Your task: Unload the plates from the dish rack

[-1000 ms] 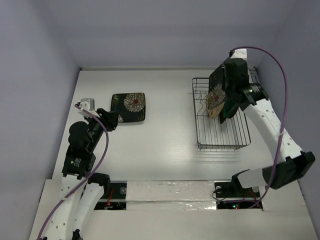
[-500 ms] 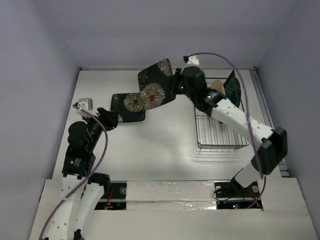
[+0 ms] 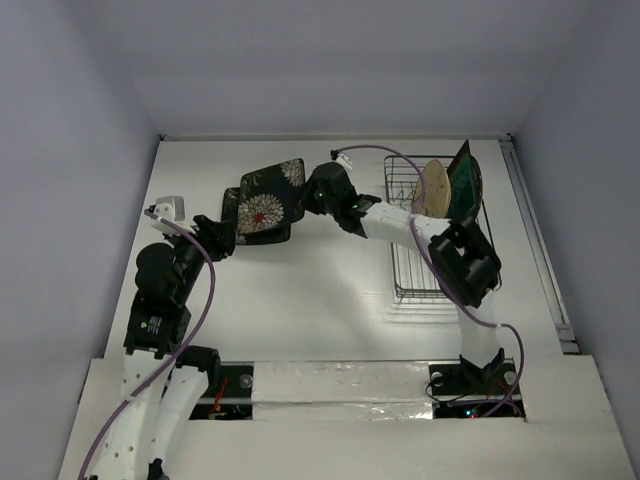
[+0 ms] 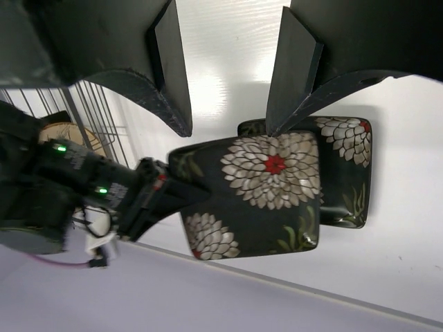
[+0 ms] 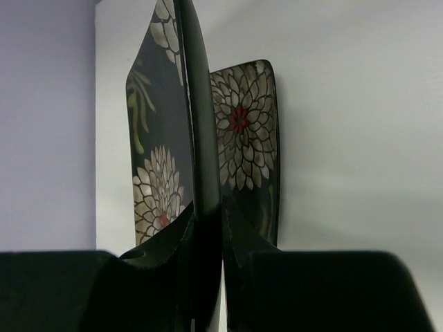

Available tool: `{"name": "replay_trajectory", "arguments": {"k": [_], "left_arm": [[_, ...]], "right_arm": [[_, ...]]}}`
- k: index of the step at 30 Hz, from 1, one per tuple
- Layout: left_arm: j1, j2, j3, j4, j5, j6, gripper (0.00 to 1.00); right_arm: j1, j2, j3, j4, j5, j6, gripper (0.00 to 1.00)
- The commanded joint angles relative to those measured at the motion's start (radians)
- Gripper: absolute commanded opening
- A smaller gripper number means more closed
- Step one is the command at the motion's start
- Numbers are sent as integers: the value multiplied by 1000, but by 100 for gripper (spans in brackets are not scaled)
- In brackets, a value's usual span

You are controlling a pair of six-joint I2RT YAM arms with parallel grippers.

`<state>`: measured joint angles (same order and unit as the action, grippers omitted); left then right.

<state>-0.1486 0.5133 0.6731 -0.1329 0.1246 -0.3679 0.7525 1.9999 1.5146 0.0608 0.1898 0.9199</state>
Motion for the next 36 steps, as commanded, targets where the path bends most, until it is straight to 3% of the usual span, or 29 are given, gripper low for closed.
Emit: {"name": "replay_trajectory", "arguments": {"k": [1,15,20,27,31,35,36], "left_arm": [[6,10,19,44,24,1,44],[6,19,17,47,35,0,44],[6,17,17,49,37,1,44],[6,14,17,49,40,-2,44],[6,10,16,47,37,-2,44],[6,8,17,47,37,-2,44],[6,10,17,47,38,0,44]], "right_arm": [[7,46,139,258,-49,157,0],[16,223,256,258,-151,249,2],[16,244,231,266,-182,254,23],[16,246,180,278,-233,249,28],[16,237,168,257,-245,223,37],[16,198,141,202,-207,159,68],[16,191,139,188,-202,128,72]]}}
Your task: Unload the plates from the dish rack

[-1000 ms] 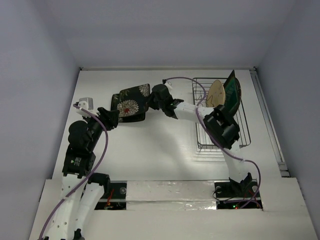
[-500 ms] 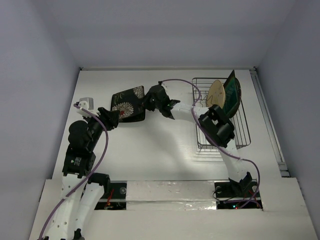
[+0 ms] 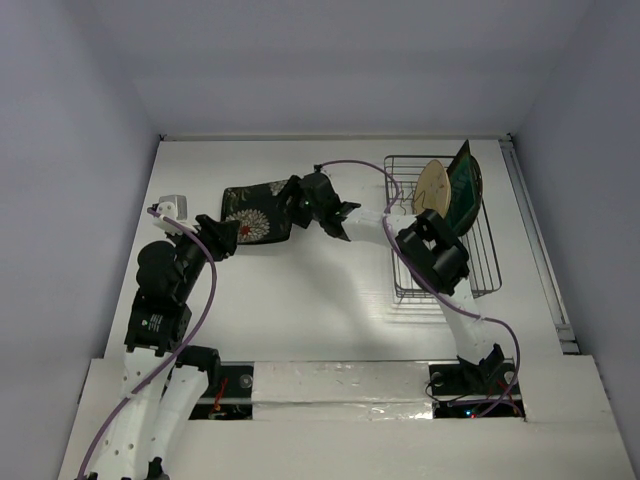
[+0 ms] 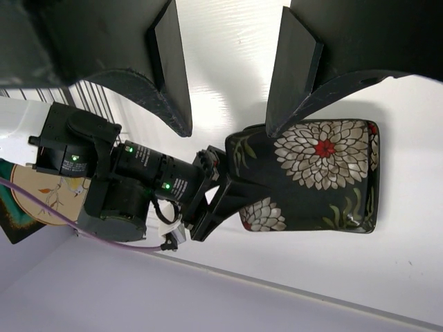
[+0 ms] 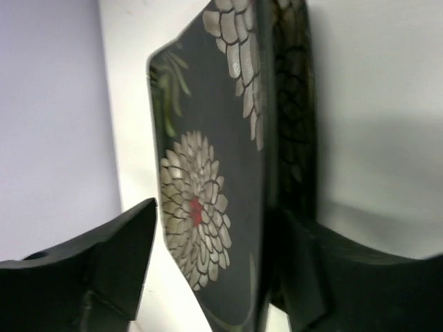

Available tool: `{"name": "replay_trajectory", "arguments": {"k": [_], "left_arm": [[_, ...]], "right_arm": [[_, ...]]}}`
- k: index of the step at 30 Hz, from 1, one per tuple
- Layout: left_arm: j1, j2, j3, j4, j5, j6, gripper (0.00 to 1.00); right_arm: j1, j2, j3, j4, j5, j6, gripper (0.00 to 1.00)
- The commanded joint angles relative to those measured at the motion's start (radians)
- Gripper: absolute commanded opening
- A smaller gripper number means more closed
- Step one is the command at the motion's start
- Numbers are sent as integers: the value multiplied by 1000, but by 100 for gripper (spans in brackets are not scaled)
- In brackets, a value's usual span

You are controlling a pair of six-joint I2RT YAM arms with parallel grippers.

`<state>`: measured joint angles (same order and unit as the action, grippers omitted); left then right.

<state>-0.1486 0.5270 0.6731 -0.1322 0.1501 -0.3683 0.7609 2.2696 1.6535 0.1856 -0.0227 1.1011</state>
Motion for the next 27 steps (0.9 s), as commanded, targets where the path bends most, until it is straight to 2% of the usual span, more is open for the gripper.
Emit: {"name": "replay_trajectory", "arguments": {"k": [1,2,6,10,14,16,19,21,24,27], "left_arm": [[6,-4,16,48,11,-1,44],[6,-5,16,48,12,-1,44],[6,-7,16,46,13,-3,44],[6,-12,16,46,12,-3,44],[6,-13,14,46,11,-1,44],[6,-13,14,46,11,-3,44],[6,-16,16,45,9,-1,44],[6,-18,16,45,9,0,44],[6,-19,17,43,9,0,44],[6,-22,19,42,6,0,41]], "right_arm": [[8,-91,-4,49,17,-66,75],[8,-97,-11,23,17,-81,83],[8,-134,-34,-41,90,-176,97],[8,-154,-9,-119,144,-273,99],[8,-136,63,-277,179,-365,99],[8,-130,94,-331,222,-412,95],[8,-200,69,-374,289,-472,77],[8,-305,3,-367,331,-527,42],[-5,-422,-72,-411,418,-613,1],[-52,-591,-165,-483,536,-679,0]]}}
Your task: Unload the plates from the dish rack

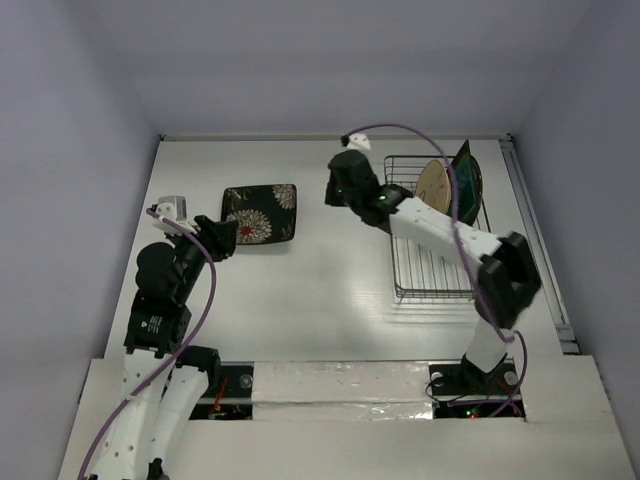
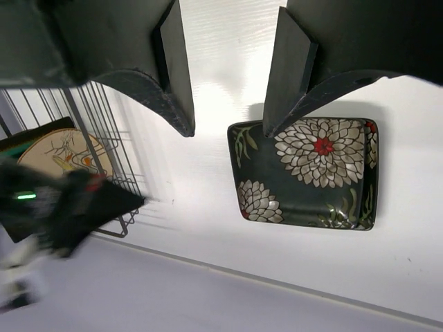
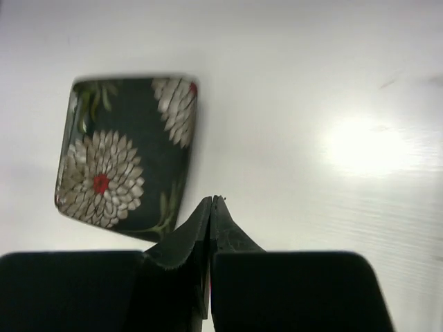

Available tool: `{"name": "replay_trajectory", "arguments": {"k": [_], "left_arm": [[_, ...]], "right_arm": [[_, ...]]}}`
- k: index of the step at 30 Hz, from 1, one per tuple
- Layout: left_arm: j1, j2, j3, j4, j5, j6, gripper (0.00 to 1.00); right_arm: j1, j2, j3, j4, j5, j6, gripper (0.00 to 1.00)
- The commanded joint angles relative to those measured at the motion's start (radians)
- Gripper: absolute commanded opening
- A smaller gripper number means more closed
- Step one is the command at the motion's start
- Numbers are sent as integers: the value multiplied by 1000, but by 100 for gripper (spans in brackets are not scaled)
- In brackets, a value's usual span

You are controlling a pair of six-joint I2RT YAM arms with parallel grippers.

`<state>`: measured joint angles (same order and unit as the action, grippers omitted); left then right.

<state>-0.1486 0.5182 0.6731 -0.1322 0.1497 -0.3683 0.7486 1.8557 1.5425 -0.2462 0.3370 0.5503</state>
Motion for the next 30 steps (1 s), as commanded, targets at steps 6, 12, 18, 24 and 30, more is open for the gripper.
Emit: {"name": "replay_trajectory", "arguments": {"k": [6,12,18,24,30], "left_arm": [[6,-15,17,40,8,-1,22],[-3,-1,16,42,19,-1,4],[-3,-6,17,39,17,0,13],[-3,-3,17,39,21,0,18],[-3,-3,19,40,19,0,22]], "right_arm": [[-208,-507,-278,-126,208,-184,4],[-354,-601,-354,-215,309,-220,57],[-433,-529,-354,-202,240,-250,59],[-463,-409,-308,-202,281,-251,50],[-463,-342,-243,-208,290,-282,29]]}}
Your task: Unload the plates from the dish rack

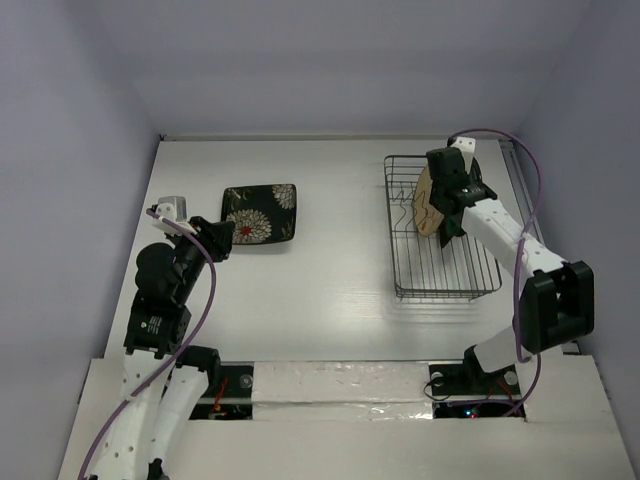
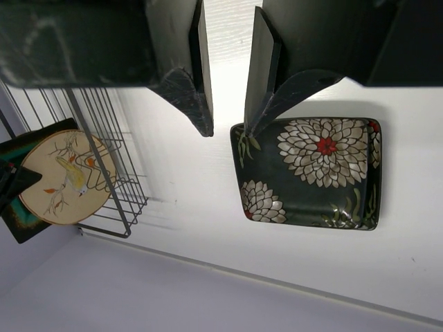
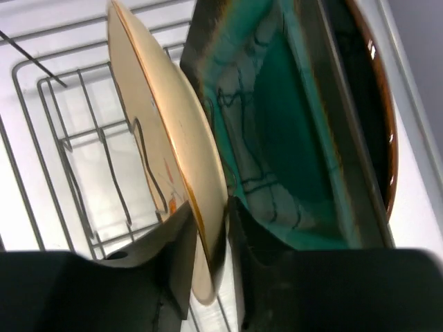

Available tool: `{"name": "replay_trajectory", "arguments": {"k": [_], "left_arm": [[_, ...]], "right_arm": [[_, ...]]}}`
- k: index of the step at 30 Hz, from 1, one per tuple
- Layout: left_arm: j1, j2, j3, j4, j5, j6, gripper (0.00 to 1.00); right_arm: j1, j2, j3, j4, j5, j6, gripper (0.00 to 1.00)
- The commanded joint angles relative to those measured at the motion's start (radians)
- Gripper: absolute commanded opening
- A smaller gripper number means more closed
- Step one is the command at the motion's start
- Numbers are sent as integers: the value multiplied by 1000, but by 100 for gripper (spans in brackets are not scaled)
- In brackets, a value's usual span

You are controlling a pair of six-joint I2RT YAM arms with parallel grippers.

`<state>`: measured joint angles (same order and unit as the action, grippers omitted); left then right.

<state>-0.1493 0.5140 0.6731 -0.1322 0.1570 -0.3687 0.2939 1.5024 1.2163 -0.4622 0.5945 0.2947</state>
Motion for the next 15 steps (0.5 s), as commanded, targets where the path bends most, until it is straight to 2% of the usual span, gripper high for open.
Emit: {"name": "replay_trajectory", "arguments": {"k": [1,3,9,15], "left_arm": [[-3,0,19,40,10,2,22],[-3,0,17,40,12,2,23],[-3,6,17,46,19,-1,24],[-3,7,17,46,19,-1,24]], "right_arm": [[-9,18,101,-10,39,-31,23],[-9,9,106,-13,53,-46,14],[-9,-74,130,-39,68,-88,3],[2,-108,181,-72,91,-112,0]]}}
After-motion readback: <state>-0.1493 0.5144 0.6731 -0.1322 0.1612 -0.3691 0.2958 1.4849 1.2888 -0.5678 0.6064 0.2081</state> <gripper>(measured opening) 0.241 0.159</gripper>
